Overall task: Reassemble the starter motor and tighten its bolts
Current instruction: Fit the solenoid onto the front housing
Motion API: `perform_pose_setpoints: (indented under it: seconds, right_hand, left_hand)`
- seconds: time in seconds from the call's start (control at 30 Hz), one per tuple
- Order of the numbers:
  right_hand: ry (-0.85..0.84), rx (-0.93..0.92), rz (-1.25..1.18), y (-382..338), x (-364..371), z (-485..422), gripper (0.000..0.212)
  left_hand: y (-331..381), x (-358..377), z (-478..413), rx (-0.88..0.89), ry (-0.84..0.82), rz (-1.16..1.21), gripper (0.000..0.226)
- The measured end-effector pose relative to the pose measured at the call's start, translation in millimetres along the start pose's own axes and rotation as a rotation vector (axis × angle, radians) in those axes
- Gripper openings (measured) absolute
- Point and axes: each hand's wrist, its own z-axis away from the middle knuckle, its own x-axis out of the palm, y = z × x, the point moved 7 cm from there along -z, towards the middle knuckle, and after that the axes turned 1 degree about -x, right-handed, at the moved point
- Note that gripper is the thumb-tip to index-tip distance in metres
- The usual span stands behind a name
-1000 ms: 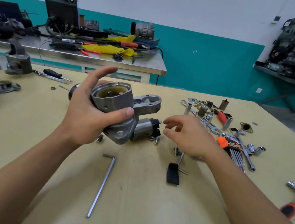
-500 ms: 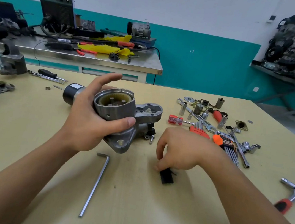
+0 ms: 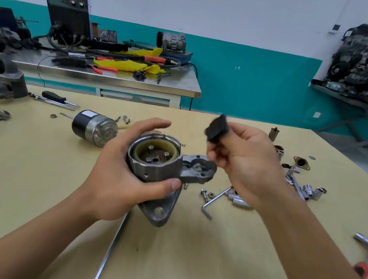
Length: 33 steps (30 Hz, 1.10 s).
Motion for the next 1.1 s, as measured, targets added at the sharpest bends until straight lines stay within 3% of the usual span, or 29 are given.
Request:
perform_pose_setpoints:
  seconds: [0.07,0.17,0.33,0.73,1.1]
  right_hand:
    - [0.027,-0.139,0.219,-6,12,6,0.026]
    - [0.043,-0.273,0.305,-12,24,13,0.024]
    - [0.079,-0.191,0.482,2,31,16,0.021]
    - [0.130,0.007,0.267,12,24,16,0.027]
    - [0.107,0.030,0.473,15,19,13,0.024]
  left_hand:
    - [0,6,2,0.000,-0.004,0.003,0.080]
    - [2,12,4,0.019,0.015,0.011,0.074]
    - [0,14,6,0.014,0.045,0.011,0.072]
    - [-2,14,7,-0.059,0.077,-0.048,0.076]
    - [1,15,7,-0.030,0.049,-0.060,0.077]
